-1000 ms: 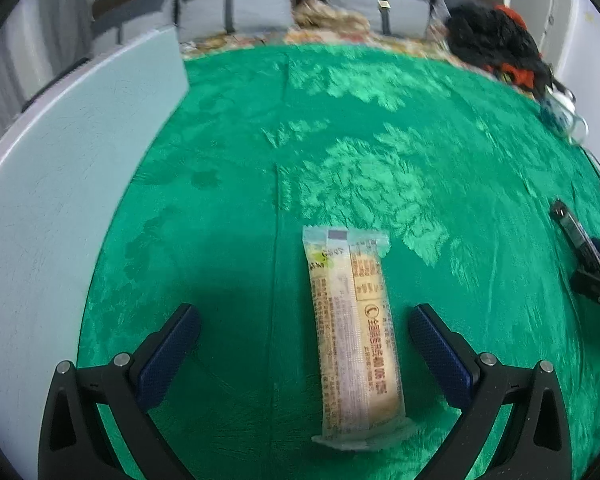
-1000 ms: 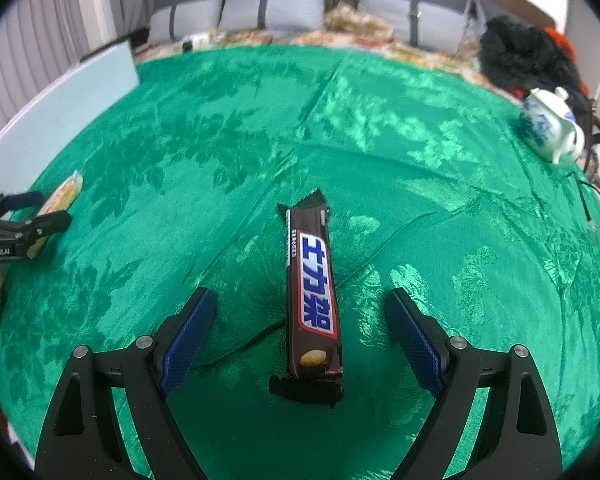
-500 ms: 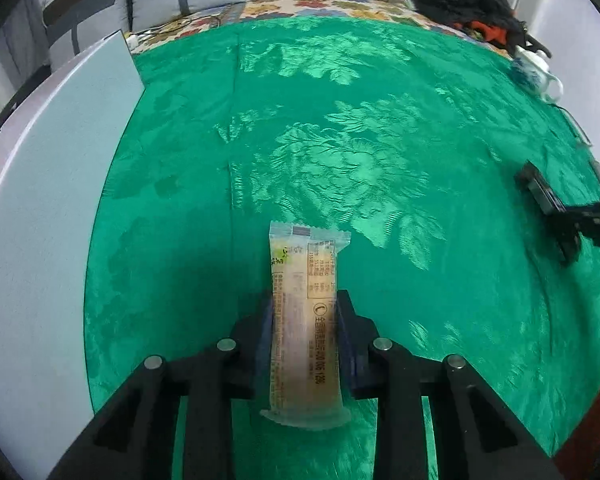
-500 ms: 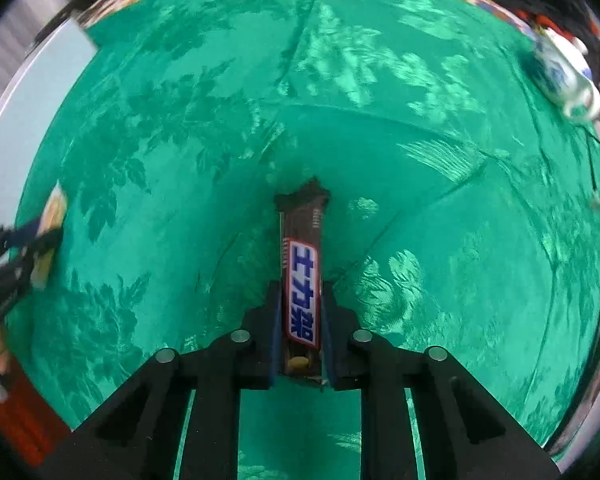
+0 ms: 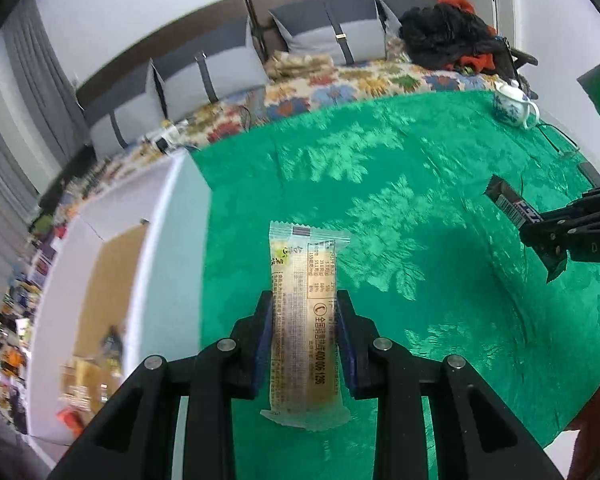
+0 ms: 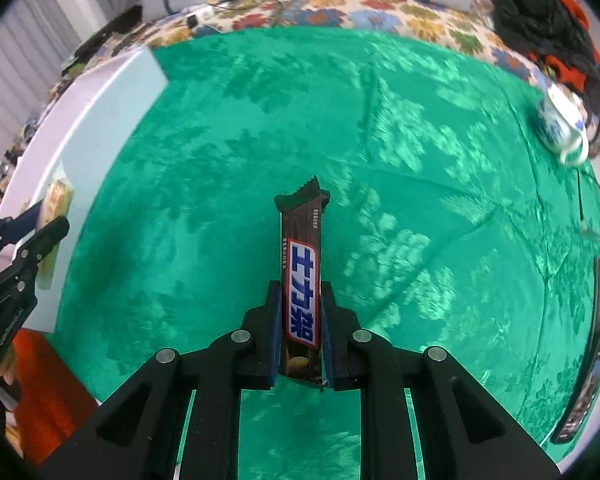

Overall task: Organize snacks
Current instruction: 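Carry both snacks into the white box and open both tools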

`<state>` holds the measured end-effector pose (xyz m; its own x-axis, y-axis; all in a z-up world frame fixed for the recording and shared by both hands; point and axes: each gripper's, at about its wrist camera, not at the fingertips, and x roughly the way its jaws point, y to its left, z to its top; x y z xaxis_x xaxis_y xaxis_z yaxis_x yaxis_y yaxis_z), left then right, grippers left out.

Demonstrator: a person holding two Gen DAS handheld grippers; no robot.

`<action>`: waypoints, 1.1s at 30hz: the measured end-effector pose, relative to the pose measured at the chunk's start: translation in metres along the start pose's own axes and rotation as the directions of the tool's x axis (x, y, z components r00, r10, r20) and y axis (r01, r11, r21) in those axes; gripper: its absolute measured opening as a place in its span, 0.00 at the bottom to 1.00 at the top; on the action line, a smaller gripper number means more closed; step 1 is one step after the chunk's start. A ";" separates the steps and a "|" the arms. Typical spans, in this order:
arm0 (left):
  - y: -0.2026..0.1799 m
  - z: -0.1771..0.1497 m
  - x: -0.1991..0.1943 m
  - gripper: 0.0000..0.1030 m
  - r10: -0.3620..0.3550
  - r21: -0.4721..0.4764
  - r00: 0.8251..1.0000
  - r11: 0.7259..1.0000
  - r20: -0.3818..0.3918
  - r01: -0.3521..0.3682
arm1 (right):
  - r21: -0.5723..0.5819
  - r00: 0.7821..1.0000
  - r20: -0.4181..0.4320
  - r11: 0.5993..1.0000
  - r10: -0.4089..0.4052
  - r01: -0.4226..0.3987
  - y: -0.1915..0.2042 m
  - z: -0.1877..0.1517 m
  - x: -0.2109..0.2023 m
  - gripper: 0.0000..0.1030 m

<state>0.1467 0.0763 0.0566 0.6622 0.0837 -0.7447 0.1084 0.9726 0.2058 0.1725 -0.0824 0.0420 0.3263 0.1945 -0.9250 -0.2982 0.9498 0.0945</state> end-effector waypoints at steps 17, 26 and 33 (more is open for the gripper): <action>0.207 -0.045 -0.055 0.29 0.053 -0.326 0.998 0.943 -0.031 -0.061 | -0.219 0.946 0.112 0.936 0.305 -0.276 0.216 0.069 -0.060 0.17; 0.274 -0.099 -0.066 0.98 0.371 -0.311 0.921 0.867 -0.115 -0.388 | -0.334 0.916 0.065 0.874 0.396 -0.354 0.339 0.084 -0.040 0.61; 0.272 -0.114 -0.083 1.00 0.460 -0.351 0.879 0.809 -0.123 -0.472 | -0.367 0.932 0.108 0.885 0.346 -0.286 0.338 0.075 -0.044 0.63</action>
<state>0.0368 0.3583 0.1021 0.5407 0.5475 -0.6387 -0.4850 0.8232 0.2951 0.1244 0.2487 0.1422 0.2977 0.5366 -0.7896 -0.6869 0.6948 0.2133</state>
